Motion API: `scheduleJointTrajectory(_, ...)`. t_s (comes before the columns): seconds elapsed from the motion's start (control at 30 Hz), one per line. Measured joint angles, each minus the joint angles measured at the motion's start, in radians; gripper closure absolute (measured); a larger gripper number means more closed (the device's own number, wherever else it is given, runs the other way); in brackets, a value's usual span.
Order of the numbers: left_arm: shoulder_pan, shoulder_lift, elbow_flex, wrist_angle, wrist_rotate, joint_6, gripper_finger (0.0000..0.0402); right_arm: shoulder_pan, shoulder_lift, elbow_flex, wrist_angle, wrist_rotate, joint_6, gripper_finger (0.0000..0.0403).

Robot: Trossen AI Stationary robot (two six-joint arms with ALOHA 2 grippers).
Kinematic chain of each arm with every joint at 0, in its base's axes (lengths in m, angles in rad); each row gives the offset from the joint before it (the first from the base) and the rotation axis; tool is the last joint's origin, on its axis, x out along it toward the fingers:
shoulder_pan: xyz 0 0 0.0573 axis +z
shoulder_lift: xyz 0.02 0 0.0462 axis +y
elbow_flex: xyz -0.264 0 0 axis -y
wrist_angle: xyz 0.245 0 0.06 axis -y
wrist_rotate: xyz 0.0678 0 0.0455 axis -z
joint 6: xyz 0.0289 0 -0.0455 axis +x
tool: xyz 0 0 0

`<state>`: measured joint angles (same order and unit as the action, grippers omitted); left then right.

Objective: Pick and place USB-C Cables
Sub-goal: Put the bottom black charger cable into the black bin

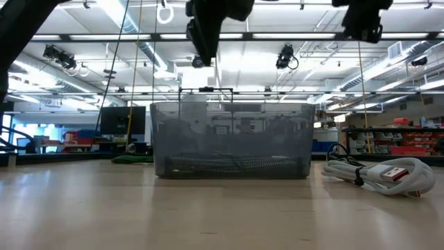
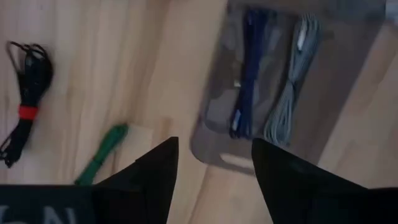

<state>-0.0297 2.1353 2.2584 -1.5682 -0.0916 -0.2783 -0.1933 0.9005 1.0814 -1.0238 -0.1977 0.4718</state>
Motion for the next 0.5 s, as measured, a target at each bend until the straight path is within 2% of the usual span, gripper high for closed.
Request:
scheduleJointTrajectory(0.1, -0.045, 0.002, 0.0, -0.001, -0.048, -0.01, 0.0193, 0.02, 0.027, -0.048, 0.001, 0.019, 0.0, 0.029)
scheduleJointTrajectory(0.23, -0.099, -0.023, -0.001, -0.002, -0.194, -0.033, 0.0201, 0.029, 0.053, -0.112, 0.019, 0.022, 0.0, 0.029)
scheduleJointTrajectory(0.5, -0.156, -0.221, -0.001, -0.003, -0.338, -0.173, 0.0216, 0.029, 0.056, -0.201, 0.122, 0.022, 0.0, 0.029)
